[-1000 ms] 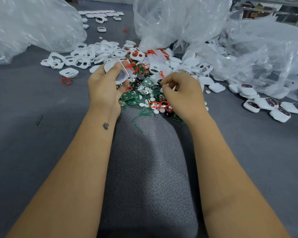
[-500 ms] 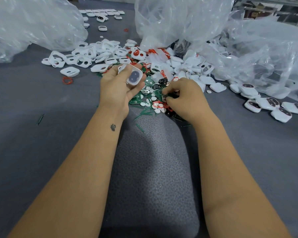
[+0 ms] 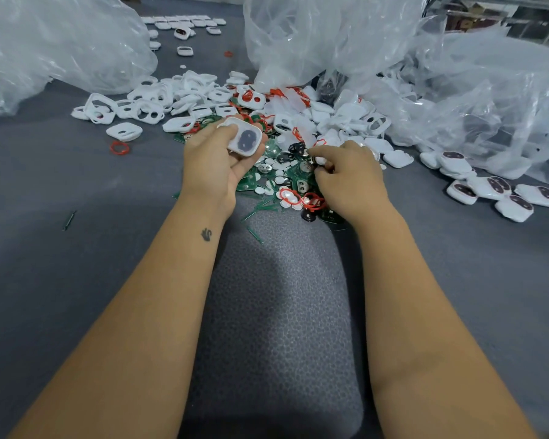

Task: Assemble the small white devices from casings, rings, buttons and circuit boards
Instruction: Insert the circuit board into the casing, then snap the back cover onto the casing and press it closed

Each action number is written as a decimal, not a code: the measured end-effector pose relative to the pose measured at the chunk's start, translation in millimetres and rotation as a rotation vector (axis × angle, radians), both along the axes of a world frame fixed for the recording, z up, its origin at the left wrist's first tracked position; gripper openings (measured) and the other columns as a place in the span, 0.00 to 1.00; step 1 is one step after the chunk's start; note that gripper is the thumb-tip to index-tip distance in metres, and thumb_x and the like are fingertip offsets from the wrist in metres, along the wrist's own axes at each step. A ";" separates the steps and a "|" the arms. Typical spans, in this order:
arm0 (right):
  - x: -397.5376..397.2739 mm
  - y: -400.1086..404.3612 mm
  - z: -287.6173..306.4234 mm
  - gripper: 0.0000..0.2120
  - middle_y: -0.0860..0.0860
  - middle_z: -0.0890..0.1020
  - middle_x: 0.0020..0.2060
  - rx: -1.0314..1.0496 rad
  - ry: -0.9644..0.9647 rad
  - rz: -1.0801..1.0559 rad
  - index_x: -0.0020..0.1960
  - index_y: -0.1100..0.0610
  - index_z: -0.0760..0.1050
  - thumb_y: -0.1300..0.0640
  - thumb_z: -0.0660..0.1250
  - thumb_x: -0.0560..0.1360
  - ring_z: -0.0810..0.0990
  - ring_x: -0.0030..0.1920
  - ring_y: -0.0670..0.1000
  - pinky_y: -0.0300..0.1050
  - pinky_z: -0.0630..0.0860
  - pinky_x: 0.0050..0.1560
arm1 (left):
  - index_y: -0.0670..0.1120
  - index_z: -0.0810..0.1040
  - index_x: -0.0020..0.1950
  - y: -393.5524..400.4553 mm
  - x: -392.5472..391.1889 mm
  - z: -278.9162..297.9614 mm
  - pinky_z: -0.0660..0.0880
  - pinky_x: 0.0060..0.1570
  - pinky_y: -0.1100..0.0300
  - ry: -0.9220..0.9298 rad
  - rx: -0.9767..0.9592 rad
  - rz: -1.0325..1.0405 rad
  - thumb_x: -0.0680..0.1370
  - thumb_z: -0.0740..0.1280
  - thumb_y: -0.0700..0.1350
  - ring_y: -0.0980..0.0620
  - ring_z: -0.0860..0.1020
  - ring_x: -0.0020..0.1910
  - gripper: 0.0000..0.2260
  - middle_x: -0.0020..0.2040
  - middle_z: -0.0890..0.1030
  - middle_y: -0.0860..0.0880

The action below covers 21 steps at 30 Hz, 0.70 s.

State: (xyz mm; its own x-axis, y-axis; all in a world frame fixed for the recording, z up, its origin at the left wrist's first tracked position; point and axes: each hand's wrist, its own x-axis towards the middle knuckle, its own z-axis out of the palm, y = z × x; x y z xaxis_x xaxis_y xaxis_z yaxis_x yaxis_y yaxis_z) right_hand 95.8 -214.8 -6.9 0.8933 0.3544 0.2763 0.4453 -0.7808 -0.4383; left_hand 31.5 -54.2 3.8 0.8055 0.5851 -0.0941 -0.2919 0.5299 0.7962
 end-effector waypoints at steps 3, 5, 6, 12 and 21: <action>1.5 1.9 -4.6 0.20 0.56 0.73 0.58 -0.117 0.011 -0.024 0.69 0.43 0.73 0.48 0.62 0.77 0.66 0.62 0.59 0.51 0.62 0.62 | 0.37 0.76 0.51 -2.8 0.4 0.0 0.82 0.41 0.56 0.027 0.022 -0.007 0.80 0.61 0.33 0.40 0.83 0.49 0.05 0.53 0.80 0.34; 2.6 3.1 -5.6 0.18 0.54 0.73 0.57 -0.102 0.017 -0.030 0.66 0.42 0.75 0.45 0.64 0.76 0.66 0.63 0.58 0.50 0.60 0.62 | 0.36 0.76 0.52 -3.7 0.4 -0.2 0.81 0.41 0.57 0.036 0.040 -0.021 0.81 0.61 0.34 0.41 0.83 0.48 0.05 0.53 0.80 0.34; 2.8 3.7 -5.1 0.17 0.53 0.72 0.55 -0.076 0.018 -0.030 0.64 0.42 0.76 0.45 0.66 0.76 0.66 0.62 0.58 0.50 0.60 0.61 | 0.36 0.76 0.52 -4.2 0.4 -0.2 0.81 0.41 0.57 0.042 0.053 -0.030 0.81 0.60 0.34 0.42 0.83 0.46 0.06 0.52 0.81 0.34; -4.5 7.7 -0.7 0.08 0.48 0.77 0.46 0.234 0.069 0.076 0.49 0.49 0.77 0.56 0.72 0.71 0.72 0.54 0.52 0.48 0.70 0.58 | 0.37 0.76 0.51 -7.2 0.2 -1.2 0.81 0.39 0.58 0.071 0.106 -0.057 0.81 0.60 0.34 0.47 0.84 0.40 0.06 0.48 0.81 0.37; -10.0 8.5 10.4 0.10 0.51 0.80 0.39 0.806 0.285 0.197 0.48 0.54 0.82 0.67 0.68 0.74 0.75 0.38 0.45 0.39 0.75 0.42 | 0.37 0.74 0.56 -9.6 0.4 -1.1 0.82 0.42 0.58 0.109 0.156 -0.085 0.81 0.60 0.34 0.42 0.82 0.48 0.06 0.58 0.79 0.32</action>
